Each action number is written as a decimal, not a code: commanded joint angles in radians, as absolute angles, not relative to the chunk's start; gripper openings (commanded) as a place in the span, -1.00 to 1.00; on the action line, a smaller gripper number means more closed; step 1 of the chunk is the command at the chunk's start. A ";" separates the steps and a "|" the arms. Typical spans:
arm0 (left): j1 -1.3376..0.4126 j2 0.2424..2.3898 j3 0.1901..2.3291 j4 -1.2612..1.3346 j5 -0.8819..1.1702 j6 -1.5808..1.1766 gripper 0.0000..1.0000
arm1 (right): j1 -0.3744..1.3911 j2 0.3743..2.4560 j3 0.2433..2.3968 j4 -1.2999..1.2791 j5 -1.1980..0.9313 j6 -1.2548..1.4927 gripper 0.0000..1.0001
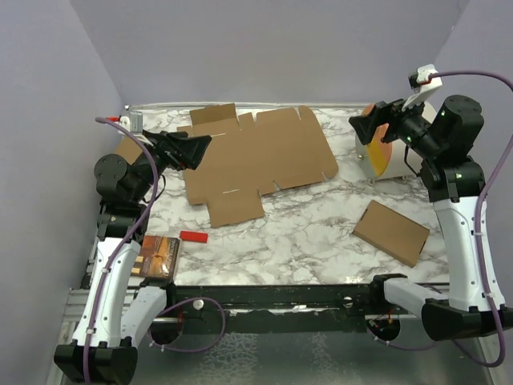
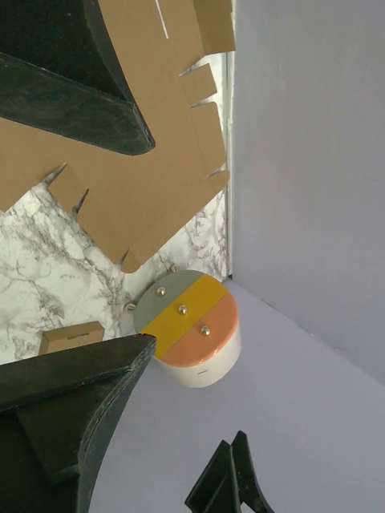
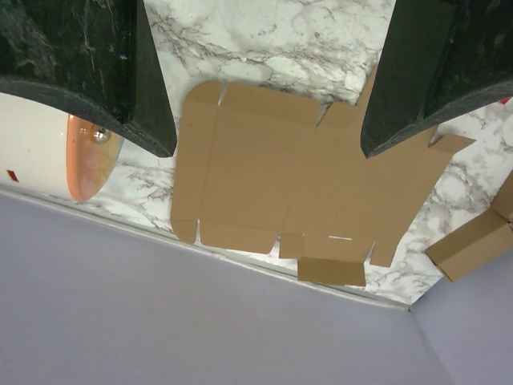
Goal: Fold the paper box
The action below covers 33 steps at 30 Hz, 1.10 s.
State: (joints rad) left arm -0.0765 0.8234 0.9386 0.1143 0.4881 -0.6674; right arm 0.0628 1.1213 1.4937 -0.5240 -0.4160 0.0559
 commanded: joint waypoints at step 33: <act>0.036 0.931 0.705 -0.138 0.494 -0.498 0.86 | -0.055 0.904 0.985 -0.415 -1.274 -0.114 0.98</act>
